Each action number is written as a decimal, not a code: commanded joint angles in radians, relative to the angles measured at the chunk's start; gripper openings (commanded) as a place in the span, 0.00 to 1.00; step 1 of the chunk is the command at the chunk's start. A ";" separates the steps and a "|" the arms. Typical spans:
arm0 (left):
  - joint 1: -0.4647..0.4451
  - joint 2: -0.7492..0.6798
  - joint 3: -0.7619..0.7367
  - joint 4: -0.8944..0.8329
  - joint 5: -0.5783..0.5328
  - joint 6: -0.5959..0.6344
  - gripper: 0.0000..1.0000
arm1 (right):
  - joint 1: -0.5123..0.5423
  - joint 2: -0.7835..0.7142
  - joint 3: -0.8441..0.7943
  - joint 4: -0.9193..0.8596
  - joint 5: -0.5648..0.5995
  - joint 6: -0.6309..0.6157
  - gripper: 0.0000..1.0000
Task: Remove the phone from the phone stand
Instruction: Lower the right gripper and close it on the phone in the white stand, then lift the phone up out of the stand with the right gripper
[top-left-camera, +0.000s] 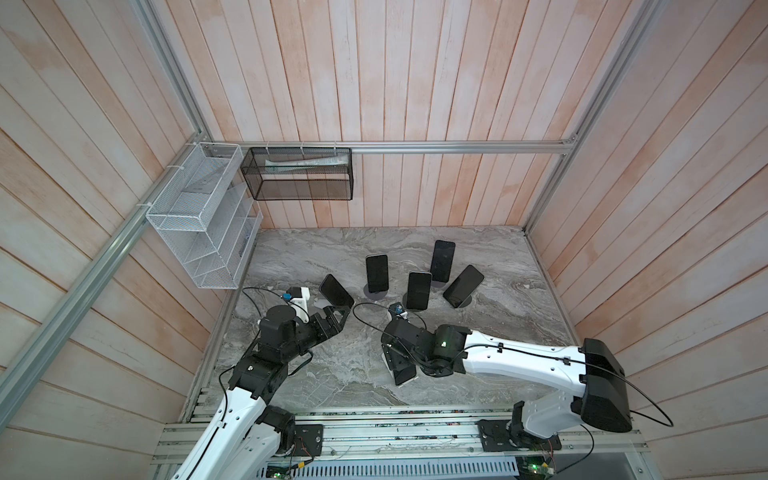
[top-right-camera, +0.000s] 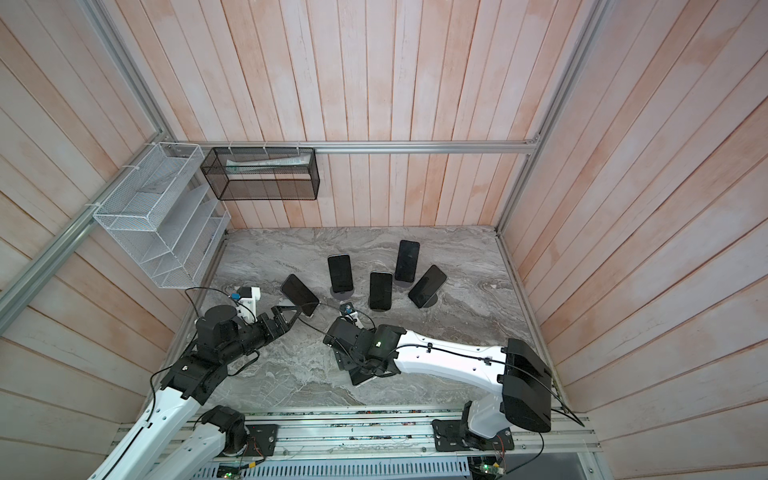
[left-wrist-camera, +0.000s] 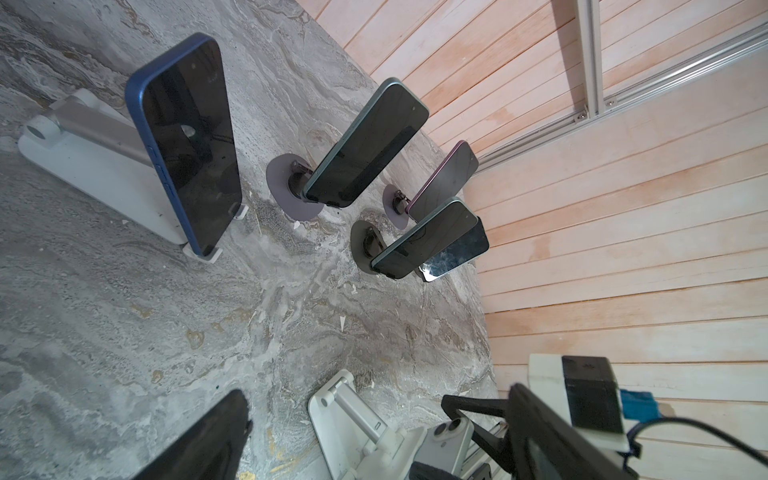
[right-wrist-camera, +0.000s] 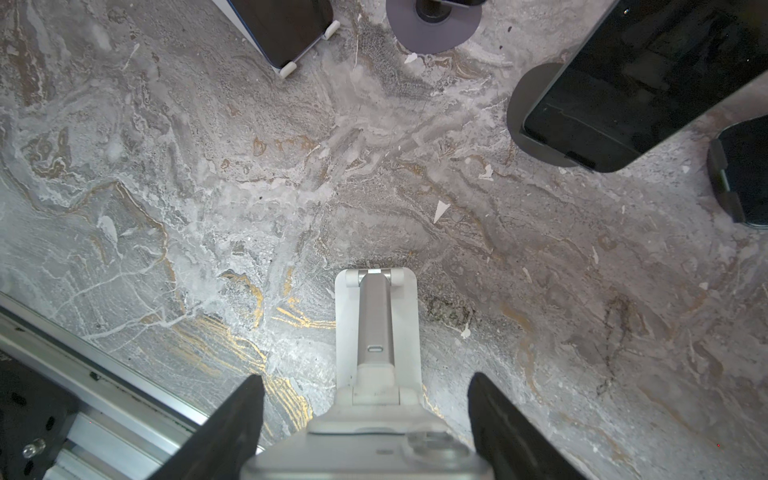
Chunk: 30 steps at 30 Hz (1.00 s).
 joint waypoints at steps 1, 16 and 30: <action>-0.003 -0.005 -0.013 0.027 0.019 -0.005 0.98 | -0.003 0.002 -0.012 -0.002 0.013 -0.008 0.73; -0.003 -0.017 0.010 0.026 0.004 0.001 0.98 | 0.016 -0.044 0.064 -0.069 0.092 -0.011 0.66; -0.003 0.034 0.091 0.031 0.002 0.039 0.98 | -0.038 -0.136 0.148 -0.135 0.146 -0.092 0.66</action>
